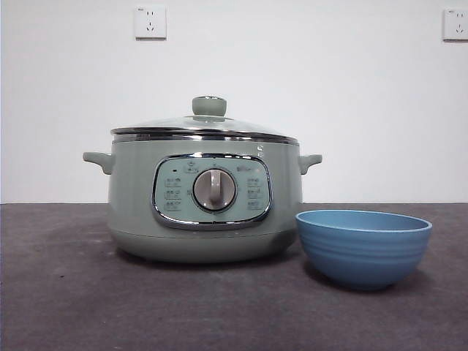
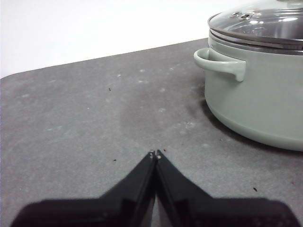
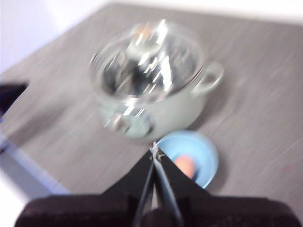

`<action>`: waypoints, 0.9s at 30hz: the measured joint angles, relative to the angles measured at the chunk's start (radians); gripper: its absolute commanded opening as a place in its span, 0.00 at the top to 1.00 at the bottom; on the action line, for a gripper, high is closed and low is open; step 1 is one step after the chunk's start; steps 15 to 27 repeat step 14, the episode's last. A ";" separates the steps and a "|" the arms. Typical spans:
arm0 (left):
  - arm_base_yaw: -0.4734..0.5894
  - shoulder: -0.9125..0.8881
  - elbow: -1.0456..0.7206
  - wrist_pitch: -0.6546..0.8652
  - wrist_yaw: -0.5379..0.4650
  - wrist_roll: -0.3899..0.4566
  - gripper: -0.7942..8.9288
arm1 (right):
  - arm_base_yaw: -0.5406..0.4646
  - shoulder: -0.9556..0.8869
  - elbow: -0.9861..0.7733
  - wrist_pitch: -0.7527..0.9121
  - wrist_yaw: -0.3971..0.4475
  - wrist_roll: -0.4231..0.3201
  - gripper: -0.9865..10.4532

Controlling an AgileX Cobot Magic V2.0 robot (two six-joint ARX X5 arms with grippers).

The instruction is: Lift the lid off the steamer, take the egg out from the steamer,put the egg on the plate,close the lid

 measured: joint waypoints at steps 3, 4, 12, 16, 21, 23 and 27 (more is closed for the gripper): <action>0.000 0.000 0.000 0.000 0.000 0.000 0.92 | -0.108 -0.079 -0.110 0.126 -0.008 -0.032 0.91; 0.000 0.000 0.000 0.000 0.000 0.000 0.92 | -0.136 -0.101 -0.152 0.172 -0.008 -0.040 0.91; 0.000 0.000 0.000 0.000 0.000 0.000 0.92 | -0.259 -0.290 -0.621 0.675 0.015 -0.021 0.91; 0.000 0.000 0.000 0.000 0.000 0.000 0.92 | -0.260 -0.325 -0.714 0.760 0.055 -0.003 0.91; 0.000 0.000 0.000 0.000 0.000 0.000 0.92 | -0.260 -0.325 -0.714 0.760 0.055 -0.003 0.91; 0.000 0.000 0.000 0.000 0.000 0.000 0.92 | -0.260 -0.325 -0.714 0.760 0.055 -0.003 0.91; 0.000 0.000 0.000 0.000 0.000 0.000 0.92 | -0.260 -0.325 -0.714 0.760 0.055 -0.003 0.91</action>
